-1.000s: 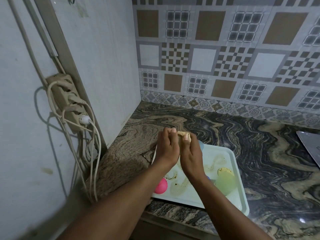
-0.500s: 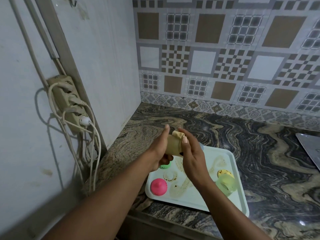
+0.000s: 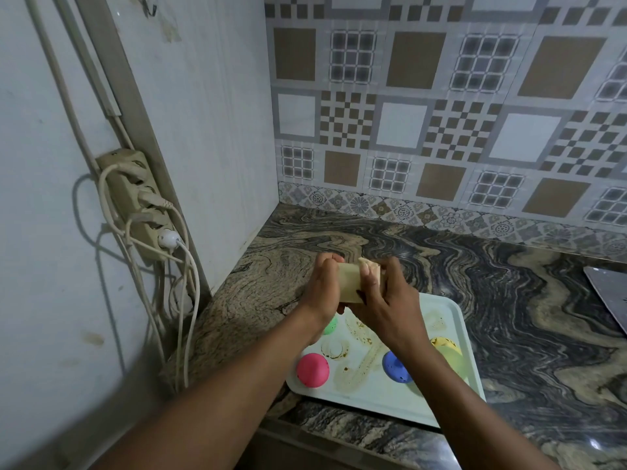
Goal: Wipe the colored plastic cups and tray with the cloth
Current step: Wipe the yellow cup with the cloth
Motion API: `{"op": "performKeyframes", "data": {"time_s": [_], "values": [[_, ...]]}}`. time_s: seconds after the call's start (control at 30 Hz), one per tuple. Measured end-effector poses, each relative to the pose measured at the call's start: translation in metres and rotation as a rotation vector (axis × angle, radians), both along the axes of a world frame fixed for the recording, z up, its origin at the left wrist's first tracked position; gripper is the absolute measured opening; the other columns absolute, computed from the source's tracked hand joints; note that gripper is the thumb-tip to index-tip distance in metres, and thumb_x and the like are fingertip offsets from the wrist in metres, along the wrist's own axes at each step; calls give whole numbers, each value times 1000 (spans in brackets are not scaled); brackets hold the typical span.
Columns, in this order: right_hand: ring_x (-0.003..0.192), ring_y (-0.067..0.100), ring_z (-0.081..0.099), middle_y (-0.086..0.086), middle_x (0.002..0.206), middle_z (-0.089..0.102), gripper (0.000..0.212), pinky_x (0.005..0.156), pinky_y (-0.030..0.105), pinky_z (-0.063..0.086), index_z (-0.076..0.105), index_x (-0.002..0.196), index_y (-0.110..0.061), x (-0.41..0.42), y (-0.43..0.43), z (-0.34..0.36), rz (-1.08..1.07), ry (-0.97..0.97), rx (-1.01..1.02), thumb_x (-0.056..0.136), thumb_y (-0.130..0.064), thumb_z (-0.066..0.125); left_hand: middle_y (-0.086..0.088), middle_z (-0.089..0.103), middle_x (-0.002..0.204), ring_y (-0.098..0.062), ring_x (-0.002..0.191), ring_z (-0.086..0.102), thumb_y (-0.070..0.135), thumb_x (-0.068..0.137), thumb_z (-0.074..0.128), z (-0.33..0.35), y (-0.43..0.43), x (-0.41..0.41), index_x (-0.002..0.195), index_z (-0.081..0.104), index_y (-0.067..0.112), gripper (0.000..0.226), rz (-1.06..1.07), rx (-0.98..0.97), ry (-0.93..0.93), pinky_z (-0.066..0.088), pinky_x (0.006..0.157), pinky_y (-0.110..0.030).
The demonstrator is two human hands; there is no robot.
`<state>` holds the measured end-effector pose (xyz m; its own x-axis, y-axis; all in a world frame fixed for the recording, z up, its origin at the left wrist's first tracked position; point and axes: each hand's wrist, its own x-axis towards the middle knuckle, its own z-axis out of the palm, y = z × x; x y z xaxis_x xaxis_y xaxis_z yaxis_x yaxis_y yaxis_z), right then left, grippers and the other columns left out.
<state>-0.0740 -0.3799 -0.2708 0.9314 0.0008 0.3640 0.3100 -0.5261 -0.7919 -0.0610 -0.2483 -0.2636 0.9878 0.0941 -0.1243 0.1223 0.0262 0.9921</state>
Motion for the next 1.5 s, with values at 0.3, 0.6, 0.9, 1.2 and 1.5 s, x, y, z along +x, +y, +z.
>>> {"op": "performKeyframes", "data": {"time_s": [0.3, 0.6, 0.9, 1.2, 1.5], "values": [[77, 18, 62, 6, 93, 59, 29, 62, 32, 57, 50, 117, -26, 2, 9, -1, 80, 26, 368, 103, -50, 43, -5, 63, 112, -23, 100, 63, 84, 86, 14, 15, -4, 2, 120, 52, 20, 82, -2, 343, 52, 52, 88, -43], [69, 27, 52, 25, 88, 50, 43, 41, 24, 39, 56, 104, -9, 18, 13, 8, -12, 410, 518, 104, -45, 31, 6, 54, 81, -14, 70, 56, 69, 96, 22, -13, 9, -1, 106, 37, 24, 48, -71, 673, -485, 45, 60, -35], [57, 21, 47, 13, 74, 53, 36, 46, 26, 35, 55, 95, -6, 7, 26, 17, -62, 408, 544, 104, -33, 33, -5, 59, 95, -26, 78, 59, 58, 99, 21, -5, 11, 1, 98, 56, 11, 58, 66, 738, -668, 52, 66, -43], [62, 13, 48, 7, 74, 50, 35, 48, 24, 41, 52, 89, -10, 4, 35, 14, -114, 171, 441, 106, -35, 34, 2, 69, 84, -16, 80, 67, 86, 81, 13, -1, 11, 2, 92, 60, 23, 80, 41, 389, -188, 56, 76, -41], [60, 27, 53, 15, 76, 56, 46, 46, 33, 41, 60, 94, -13, 6, 28, 19, -137, 488, 558, 101, -48, 31, 0, 60, 111, -18, 95, 61, 69, 95, 24, -11, 33, -2, 121, 53, 21, 62, -109, 647, -589, 53, 80, -38]]}}
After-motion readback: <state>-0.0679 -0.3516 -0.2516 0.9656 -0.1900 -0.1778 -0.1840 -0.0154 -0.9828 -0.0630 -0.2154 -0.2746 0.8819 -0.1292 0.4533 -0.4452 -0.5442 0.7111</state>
